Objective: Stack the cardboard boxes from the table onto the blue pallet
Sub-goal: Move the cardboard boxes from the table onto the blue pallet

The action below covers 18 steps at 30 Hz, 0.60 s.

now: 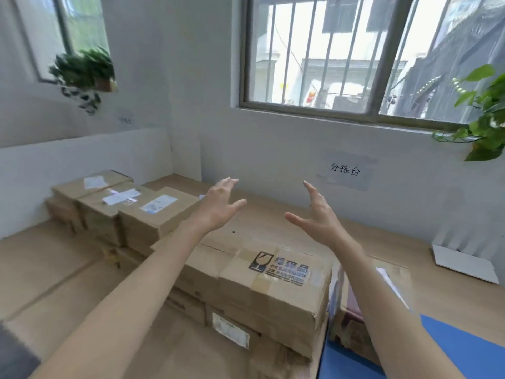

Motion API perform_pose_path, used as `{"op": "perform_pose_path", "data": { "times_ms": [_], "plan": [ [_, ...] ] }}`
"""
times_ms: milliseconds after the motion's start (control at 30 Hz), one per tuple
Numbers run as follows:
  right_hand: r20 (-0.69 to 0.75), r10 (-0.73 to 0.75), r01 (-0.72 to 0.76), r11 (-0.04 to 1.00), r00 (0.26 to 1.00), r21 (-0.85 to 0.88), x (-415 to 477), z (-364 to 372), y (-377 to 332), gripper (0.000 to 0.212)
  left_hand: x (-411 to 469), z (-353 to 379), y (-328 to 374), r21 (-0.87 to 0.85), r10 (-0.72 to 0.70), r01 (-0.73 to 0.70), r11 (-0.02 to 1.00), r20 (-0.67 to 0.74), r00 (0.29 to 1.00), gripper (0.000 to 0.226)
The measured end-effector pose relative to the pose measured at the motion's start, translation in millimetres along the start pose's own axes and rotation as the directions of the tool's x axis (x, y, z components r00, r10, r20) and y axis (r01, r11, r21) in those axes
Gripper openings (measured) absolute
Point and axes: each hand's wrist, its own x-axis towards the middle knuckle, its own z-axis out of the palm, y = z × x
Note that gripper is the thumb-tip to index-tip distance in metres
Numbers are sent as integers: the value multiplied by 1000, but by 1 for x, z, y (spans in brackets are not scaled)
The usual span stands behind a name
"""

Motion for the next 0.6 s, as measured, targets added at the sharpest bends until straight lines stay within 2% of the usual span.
{"op": "perform_pose_path", "data": {
  "times_ms": [200, 467, 600],
  "plan": [
    [131, -114, 109, 993, 985, 44, 36, 125, -115, 82, -36, -93, -131, 80, -161, 166, 983, -73, 984, 59],
    [226, -226, 179, 961, 948, 211, 66, 281, -266, 80, -73, -210, -292, 176, -256, 279, 944, -142, 956, 54],
    [255, -262, 200, 949, 931, 243, 82, 343, -321, 78, -85, -252, -355, 143, -322, 347, 927, -174, 931, 54]
  ]
}}
